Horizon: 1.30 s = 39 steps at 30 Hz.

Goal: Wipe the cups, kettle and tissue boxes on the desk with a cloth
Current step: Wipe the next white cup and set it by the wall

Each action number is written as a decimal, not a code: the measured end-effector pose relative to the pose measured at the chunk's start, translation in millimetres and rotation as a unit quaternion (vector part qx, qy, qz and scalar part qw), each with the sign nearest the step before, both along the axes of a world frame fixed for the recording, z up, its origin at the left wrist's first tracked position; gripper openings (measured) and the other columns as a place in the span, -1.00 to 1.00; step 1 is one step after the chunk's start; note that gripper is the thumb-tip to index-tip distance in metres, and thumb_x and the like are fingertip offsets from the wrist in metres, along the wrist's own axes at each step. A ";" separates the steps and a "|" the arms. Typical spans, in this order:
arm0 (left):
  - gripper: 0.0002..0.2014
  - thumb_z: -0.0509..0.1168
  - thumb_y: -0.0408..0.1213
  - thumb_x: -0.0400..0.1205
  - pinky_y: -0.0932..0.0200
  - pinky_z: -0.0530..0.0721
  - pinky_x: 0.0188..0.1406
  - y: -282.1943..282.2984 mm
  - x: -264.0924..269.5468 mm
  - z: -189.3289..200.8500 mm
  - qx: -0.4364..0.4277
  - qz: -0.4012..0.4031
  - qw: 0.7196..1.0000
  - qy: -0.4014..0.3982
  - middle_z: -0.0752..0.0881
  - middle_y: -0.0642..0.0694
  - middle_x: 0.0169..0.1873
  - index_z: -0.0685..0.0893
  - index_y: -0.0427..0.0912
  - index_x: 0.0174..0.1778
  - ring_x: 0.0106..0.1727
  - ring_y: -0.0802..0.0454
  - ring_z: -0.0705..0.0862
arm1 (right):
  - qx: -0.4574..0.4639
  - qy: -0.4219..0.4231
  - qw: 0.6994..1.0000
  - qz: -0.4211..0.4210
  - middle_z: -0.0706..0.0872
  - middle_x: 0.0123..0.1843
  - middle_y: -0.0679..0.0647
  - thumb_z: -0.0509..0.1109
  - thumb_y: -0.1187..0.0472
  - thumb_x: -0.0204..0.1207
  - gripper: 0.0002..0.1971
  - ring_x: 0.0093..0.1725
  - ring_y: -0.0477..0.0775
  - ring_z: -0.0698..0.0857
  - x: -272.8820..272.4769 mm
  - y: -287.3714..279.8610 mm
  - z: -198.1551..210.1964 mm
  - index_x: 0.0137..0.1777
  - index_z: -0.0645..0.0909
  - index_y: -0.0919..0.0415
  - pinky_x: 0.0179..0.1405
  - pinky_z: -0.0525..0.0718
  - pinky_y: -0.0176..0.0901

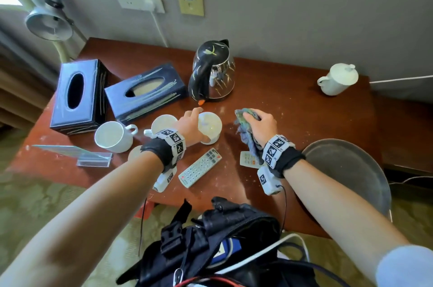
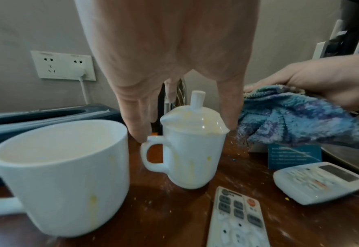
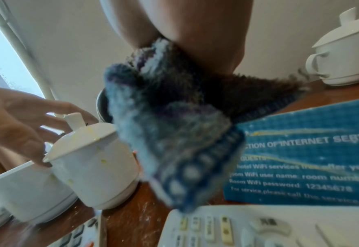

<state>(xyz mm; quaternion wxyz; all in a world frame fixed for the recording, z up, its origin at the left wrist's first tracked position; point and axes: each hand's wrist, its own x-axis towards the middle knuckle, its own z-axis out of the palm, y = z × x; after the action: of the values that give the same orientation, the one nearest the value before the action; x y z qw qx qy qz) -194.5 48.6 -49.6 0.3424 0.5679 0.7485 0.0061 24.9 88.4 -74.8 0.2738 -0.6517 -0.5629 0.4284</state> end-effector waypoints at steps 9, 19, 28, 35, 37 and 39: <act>0.05 0.59 -0.11 0.45 -0.11 0.58 0.34 -8.7 4.5 -18.7 -0.014 0.037 0.999 -0.017 0.51 -0.25 0.47 0.04 -0.10 0.72 0.37 -0.24 0.58 | -0.008 0.000 1.000 0.020 0.82 0.09 -0.05 0.40 0.00 0.60 -0.72 0.13 0.03 0.73 -6.5 3.2 -5.2 0.24 0.75 0.05 0.29 0.66 -0.04; -0.08 0.58 0.03 0.43 -0.05 0.59 0.18 14.2 27.7 -20.7 -0.002 0.046 0.999 -0.023 0.63 -0.21 0.31 0.21 -0.07 0.61 0.25 -0.26 0.63 | 0.033 0.021 0.999 0.000 0.80 0.19 -0.02 0.42 0.01 0.59 -0.67 0.22 0.02 0.71 8.9 40.6 22.2 0.28 0.73 0.10 0.38 0.62 -0.02; -0.10 0.59 0.06 0.39 -0.09 0.65 0.19 62.6 77.9 -27.2 0.024 -0.009 0.999 -0.040 0.67 -0.20 0.26 0.28 -0.04 0.57 0.21 -0.28 0.66 | 0.073 0.042 0.996 -0.009 0.78 0.05 -0.20 0.48 0.08 0.56 -0.73 0.14 -0.15 0.74 57.4 86.9 47.1 0.24 0.77 0.05 0.36 0.64 -0.14; -0.02 0.58 0.15 0.39 0.01 0.64 0.15 96.9 108.1 -29.9 0.023 -0.041 0.998 -0.033 0.65 -0.21 0.28 0.21 0.01 0.63 0.22 -0.27 0.66 | 0.055 0.000 0.998 0.036 0.81 0.14 -0.17 0.49 -0.11 0.44 -0.65 0.18 -0.13 0.75 89.9 122.4 29.6 0.22 0.77 -0.09 0.36 0.66 -0.05; -0.04 0.58 0.19 0.36 0.02 0.64 0.13 102.0 114.3 -32.0 0.026 -0.046 0.998 -0.031 0.67 -0.21 0.25 0.23 0.04 0.59 0.19 -0.25 0.66 | 0.034 -0.032 0.996 0.073 0.80 0.19 -0.14 0.44 -0.20 0.42 -0.60 0.27 0.02 0.72 88.3 127.4 13.2 0.24 0.74 -0.16 0.39 0.63 0.04; -0.02 0.59 0.20 0.35 0.00 0.63 0.17 101.9 115.7 -35.3 0.022 -0.033 0.998 -0.039 0.65 -0.23 0.27 0.22 0.07 0.61 0.22 -0.25 0.64 | 0.003 -0.069 0.990 0.125 0.79 0.24 -0.07 0.39 -0.17 0.53 -0.63 0.30 0.11 0.70 82.2 130.2 -0.8 0.30 0.71 -0.15 0.40 0.61 0.07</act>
<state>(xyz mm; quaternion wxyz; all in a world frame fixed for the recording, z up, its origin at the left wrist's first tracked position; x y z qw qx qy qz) -78.9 150.4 -84.9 0.3588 0.5988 0.7152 0.0328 107.1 218.5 -75.6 0.1805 -0.6034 -0.6584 0.4121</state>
